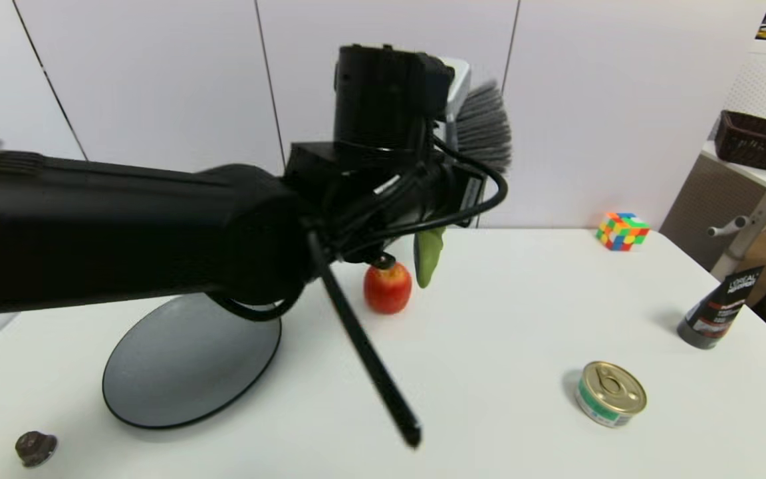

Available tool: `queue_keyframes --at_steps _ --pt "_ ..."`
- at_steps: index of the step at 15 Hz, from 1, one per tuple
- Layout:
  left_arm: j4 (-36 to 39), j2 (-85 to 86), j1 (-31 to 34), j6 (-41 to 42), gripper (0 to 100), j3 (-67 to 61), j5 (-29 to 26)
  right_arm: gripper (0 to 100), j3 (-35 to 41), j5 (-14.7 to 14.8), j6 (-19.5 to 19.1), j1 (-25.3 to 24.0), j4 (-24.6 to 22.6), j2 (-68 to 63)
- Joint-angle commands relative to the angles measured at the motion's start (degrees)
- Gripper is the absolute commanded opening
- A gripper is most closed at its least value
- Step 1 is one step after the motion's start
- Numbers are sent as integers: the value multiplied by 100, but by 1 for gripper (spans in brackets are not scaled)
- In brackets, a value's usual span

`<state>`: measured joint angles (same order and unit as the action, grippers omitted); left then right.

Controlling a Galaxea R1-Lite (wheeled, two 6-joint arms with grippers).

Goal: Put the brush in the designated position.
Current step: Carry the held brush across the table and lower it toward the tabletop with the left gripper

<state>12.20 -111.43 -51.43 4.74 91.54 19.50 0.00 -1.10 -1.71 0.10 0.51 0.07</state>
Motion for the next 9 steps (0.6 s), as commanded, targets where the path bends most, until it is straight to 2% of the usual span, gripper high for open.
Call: queue_keyframes --at_steps 1,3,7,9 --pt "-781 1344 19 9 0 -541 300 100 9 -5 -5 -1 2 -7" --pt "-904 1748 89 132 0 -866 466 100 9 -5 -5 -1 2 -7" --pt "-895 2723 705 871 0 -1745 493 100 9 -5 -5 -1 2 -7" --pt "-886 3093 845 862 0 -2202 484 100 9 -5 -5 -1 2 -7"
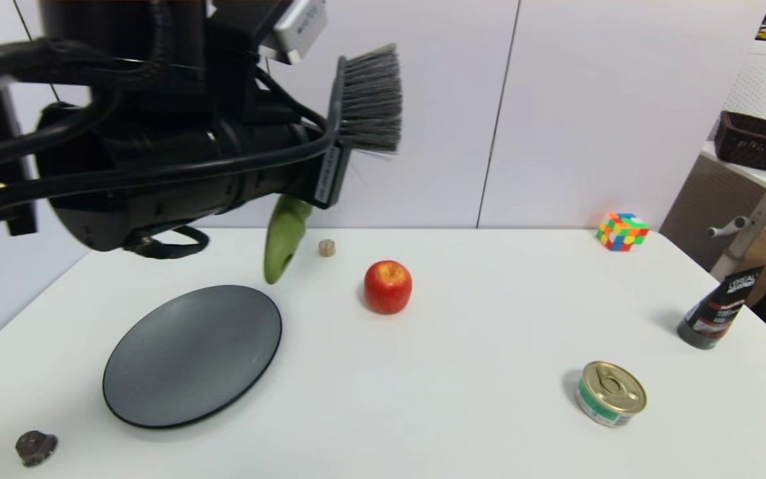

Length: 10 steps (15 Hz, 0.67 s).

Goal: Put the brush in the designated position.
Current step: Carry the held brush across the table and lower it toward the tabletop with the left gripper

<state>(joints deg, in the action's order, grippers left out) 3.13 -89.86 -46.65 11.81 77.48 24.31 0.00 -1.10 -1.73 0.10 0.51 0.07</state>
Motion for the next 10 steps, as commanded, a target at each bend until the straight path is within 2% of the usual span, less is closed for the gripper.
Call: queue_keyframes --at_steps 1,7,10 --pt "29 1119 394 155 0 -1007 13 100 9 -5 -3 -1 2 -7" --pt "82 1814 763 102 0 -2018 13 100 9 -5 -3 -1 2 -7" --pt "100 2130 1000 120 0 -2677 -207 100 9 4 -3 -1 2 -7"
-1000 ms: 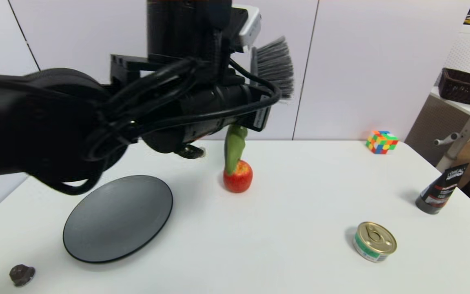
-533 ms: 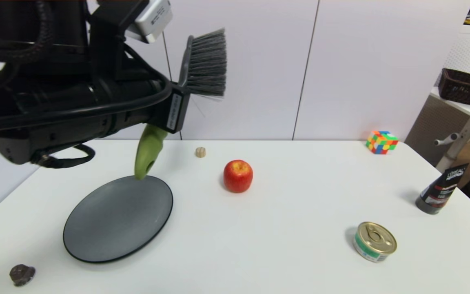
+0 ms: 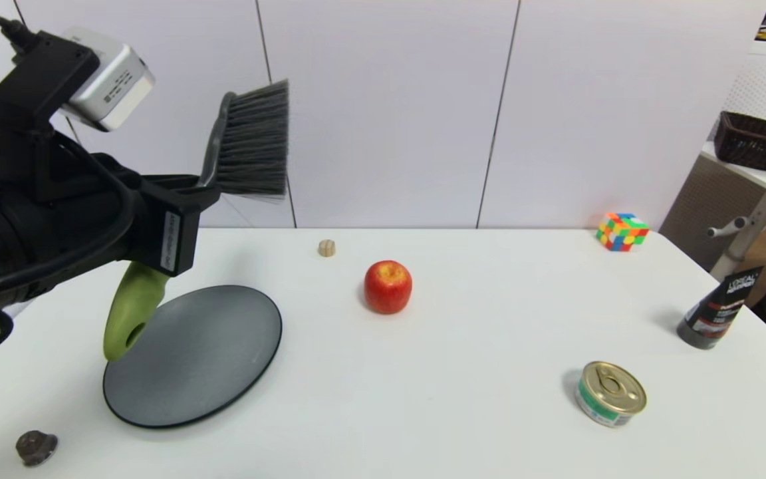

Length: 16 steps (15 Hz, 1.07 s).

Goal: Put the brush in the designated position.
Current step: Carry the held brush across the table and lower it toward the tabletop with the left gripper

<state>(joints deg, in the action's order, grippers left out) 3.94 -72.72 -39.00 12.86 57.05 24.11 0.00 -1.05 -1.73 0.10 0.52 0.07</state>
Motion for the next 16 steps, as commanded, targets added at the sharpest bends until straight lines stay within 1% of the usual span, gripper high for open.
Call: queue_keyframes --at_steps 1,3,6,8,10,15,16 --pt "37 530 279 15 0 -915 -363 100 9 -9 -3 -1 0 -7" --pt "37 706 287 6 0 -1390 -908 100 9 -9 -3 -1 0 -7" --pt "37 750 428 32 0 -1908 -1928 100 9 -1 -3 -1 0 -7" --pt "37 662 463 94 0 -2093 -2341 100 9 -9 -3 -1 0 -7" --pt "11 583 472 305 0 -2216 -2464 100 9 -1 -3 -1 0 -7" --pt "-104 416 595 419 0 -2269 -2482 100 9 -9 -3 -1 0 -7" --pt "-95 346 639 428 0 -2277 -2578 100 9 -1 -3 -1 0 -7"
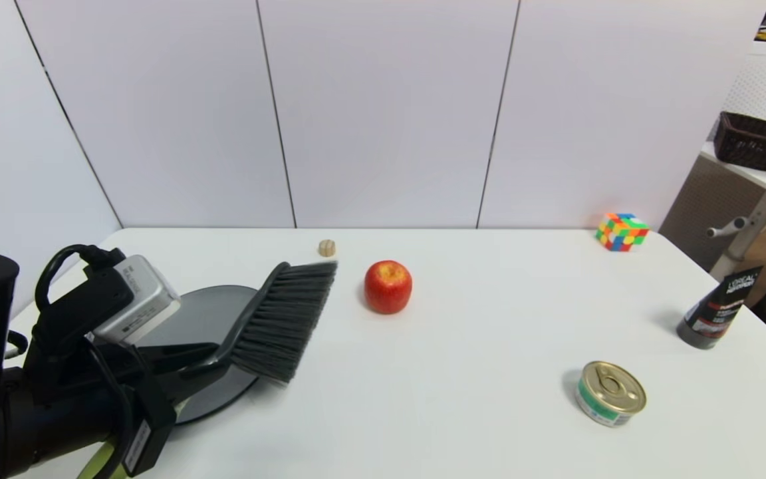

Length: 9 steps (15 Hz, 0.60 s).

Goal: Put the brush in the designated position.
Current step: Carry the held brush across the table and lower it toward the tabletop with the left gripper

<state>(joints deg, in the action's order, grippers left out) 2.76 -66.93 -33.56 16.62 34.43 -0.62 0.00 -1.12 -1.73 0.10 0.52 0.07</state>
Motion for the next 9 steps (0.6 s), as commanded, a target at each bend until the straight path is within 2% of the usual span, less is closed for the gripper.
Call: queue_keyframes --at_steps 1,3,6,7,9 --pt "23 -330 113 114 0 -6 -316 100 9 -2 -3 -1 0 -7" --pt "32 -541 614 878 0 29 -887 100 9 -2 -3 -1 0 -7" --pt "-56 -866 2055 2645 0 143 -2592 100 9 -2 -3 -1 0 -7" --pt "-179 -963 2609 3366 0 187 -3014 100 9 -2 -3 -1 0 -7" --pt "-513 -1059 3286 4166 0 275 -3594 100 9 -2 -3 -1 0 -7"
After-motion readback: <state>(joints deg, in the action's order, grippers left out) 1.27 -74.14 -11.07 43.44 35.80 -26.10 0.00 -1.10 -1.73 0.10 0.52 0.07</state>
